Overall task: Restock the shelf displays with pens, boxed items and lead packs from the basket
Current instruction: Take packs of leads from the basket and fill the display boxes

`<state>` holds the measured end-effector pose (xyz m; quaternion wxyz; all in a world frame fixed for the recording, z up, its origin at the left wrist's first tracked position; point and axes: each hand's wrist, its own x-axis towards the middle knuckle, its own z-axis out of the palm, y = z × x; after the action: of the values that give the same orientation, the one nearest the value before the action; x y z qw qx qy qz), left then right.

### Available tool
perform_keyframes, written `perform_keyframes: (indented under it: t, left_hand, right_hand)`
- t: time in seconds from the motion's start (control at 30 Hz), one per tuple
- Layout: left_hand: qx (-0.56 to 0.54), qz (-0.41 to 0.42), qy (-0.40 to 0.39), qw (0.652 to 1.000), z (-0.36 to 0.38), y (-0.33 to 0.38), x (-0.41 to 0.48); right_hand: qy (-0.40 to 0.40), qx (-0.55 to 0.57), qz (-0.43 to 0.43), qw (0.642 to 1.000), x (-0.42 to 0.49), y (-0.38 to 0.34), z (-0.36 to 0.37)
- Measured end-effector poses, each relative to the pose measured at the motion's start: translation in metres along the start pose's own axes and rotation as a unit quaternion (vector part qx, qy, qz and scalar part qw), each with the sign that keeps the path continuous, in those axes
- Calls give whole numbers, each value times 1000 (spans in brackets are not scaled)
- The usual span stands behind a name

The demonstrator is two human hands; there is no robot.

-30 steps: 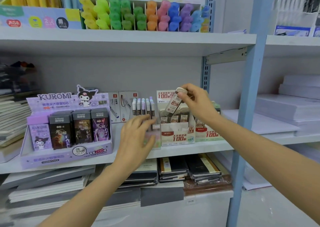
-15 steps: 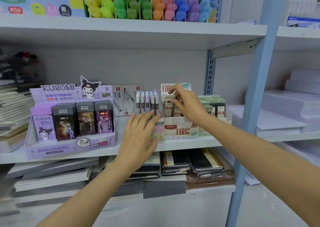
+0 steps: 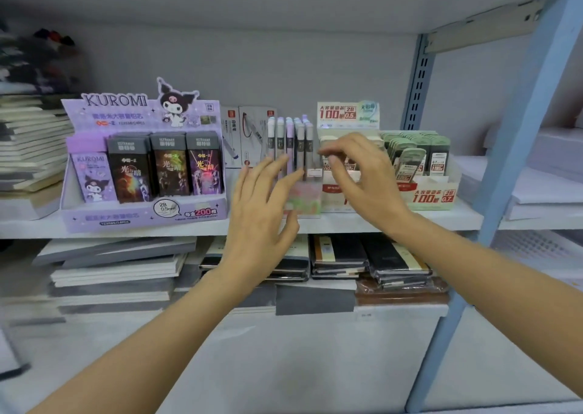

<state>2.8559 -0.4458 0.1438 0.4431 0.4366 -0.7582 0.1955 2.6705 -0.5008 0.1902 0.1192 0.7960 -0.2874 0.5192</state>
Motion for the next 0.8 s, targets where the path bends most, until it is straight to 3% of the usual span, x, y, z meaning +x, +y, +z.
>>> perform_keyframes:
  t: [0.1, 0.23, 0.43, 0.53, 0.63, 0.7, 0.8]
  left_hand:
    - [5, -19, 53, 998, 8, -8, -45]
    - [23, -83, 27, 996, 23, -25, -129]
    - [-12, -177, -172, 969, 42, -53, -275]
    - [-61, -298, -290, 908, 46, -61, -357]
    - [-56, -355, -379, 852, 45, -55, -423]
    - [-61, -368, -411, 832, 44, -47, -453]
    - [-68, -352, -429, 829, 45, -39, -473]
  right_hand:
    - [-54, 72, -35, 995, -35, -28, 20]
    - [-162, 149, -23, 975, -94, -58, 61]
    - [-351, 179, 63, 917, -205, -78, 141]
    - [-450, 186, 134, 863, -270, -80, 174]
    - [-520, 171, 190, 815, -340, -81, 196]
    - [-555, 154, 218, 788, -386, -82, 204]
    - [-625, 134, 254, 726, -445, -84, 211]
